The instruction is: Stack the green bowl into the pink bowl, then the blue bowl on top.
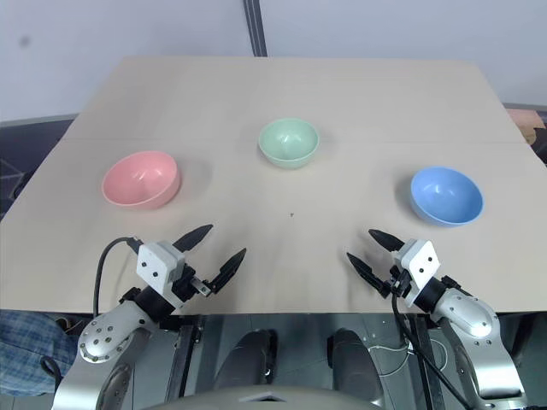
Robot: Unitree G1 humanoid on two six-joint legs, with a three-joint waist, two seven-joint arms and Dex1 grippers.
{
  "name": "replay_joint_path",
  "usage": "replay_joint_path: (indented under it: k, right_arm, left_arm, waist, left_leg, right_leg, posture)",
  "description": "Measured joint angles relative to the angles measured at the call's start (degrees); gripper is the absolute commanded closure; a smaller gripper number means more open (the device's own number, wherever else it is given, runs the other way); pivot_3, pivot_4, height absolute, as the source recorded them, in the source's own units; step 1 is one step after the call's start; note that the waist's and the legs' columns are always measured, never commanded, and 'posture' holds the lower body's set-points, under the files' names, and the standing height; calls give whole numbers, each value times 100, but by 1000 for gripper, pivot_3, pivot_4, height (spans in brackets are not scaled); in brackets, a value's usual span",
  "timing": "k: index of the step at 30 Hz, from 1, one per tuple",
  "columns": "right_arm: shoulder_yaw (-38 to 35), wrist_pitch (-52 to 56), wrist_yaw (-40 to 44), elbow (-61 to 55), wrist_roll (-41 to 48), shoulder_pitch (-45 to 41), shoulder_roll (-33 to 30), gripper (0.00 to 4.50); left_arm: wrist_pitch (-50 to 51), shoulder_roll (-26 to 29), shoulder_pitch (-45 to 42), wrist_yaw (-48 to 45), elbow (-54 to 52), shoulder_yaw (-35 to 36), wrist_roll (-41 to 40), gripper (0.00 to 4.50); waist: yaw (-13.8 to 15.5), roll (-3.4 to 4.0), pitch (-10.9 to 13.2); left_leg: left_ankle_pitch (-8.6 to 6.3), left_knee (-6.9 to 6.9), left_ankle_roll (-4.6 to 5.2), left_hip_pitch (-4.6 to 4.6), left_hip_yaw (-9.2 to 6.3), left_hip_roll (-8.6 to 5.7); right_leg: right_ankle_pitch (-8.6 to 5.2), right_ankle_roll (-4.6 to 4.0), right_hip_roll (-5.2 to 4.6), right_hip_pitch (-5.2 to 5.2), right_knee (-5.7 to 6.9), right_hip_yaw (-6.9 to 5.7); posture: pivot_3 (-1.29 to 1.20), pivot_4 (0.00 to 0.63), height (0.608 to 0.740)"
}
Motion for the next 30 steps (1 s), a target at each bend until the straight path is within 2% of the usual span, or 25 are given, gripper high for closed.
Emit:
replay_joint_path:
  k: [22,27,30]
  right_arm:
    - [-18,56,93,67,197,-209,-112,1174]
    - [-31,389,126,-157,600,-267,-199,1174]
    - [-116,857,90,-743,1355,-435,-223,1174]
  left_arm:
    - [-1,19,-127,-66,16,18,-26,0]
    - [2,22,-124,-39,20,26,-1,0]
    - [153,68,-196,112,34,49,112,0]
  waist:
    - [0,0,0]
    - [0,0,0]
    - [-6,0,0]
  left_leg:
    - [0,0,0,0,0,0]
    - [0,0,0,0,0,0]
    - [0,1,0,0,-1,1]
  right_leg:
    - [0,0,0,0,0,0]
    - [0,0,0,0,0,0]
    - [1,1,2,1,2,0]
  posture:
    - [0,150,740]
    - [0,150,740]
    - [0,150,740]
